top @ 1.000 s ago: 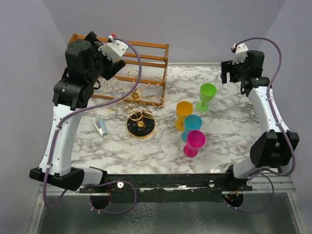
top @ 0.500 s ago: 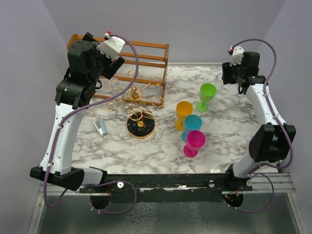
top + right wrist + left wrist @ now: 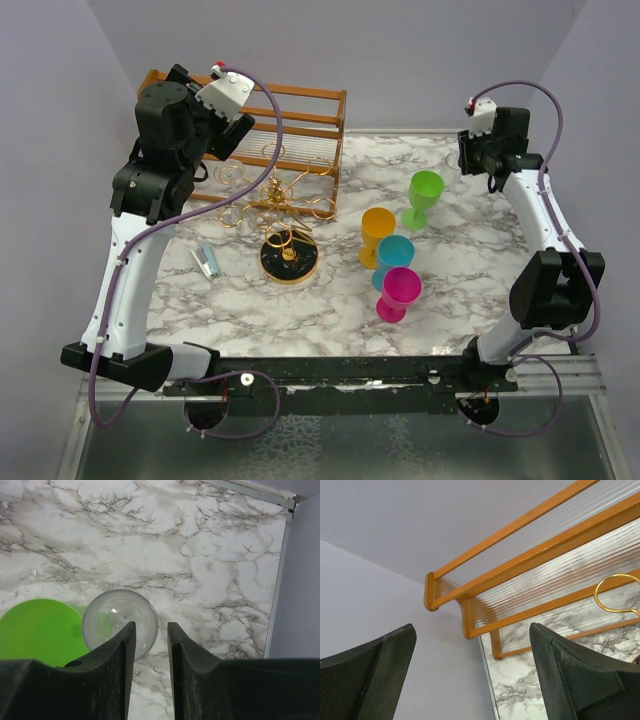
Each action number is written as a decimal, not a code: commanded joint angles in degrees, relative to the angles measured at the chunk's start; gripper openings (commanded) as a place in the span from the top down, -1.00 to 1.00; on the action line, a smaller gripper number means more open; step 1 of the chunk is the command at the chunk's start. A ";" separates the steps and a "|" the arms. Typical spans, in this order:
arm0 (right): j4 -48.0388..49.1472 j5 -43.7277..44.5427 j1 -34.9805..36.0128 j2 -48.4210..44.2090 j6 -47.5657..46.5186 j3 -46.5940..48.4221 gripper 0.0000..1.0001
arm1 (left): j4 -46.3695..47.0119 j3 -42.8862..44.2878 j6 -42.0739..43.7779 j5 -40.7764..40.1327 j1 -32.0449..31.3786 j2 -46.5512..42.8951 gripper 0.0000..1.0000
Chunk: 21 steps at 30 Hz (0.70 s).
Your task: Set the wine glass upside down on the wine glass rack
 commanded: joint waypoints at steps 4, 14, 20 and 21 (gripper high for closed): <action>-0.22 0.44 0.00 -1.53 -1.63 -0.69 0.55 | 1.48 1.84 -1.00 -1.08 0.30 -0.89 -0.98; 1.26 3.36 -0.14 -7.29 -2.08 -3.06 0.98 | 2.39 0.55 -0.66 -2.48 0.26 -1.67 -0.98; 1.28 8.12 -0.35 -11.06 -4.18 0.43 0.98 | 4.97 -0.97 -1.66 -4.19 0.28 -2.95 -0.98; 1.37 8.61 -0.35 -11.62 -4.77 1.42 0.98 | 5.25 -1.16 -1.66 -3.99 0.26 -3.21 -0.98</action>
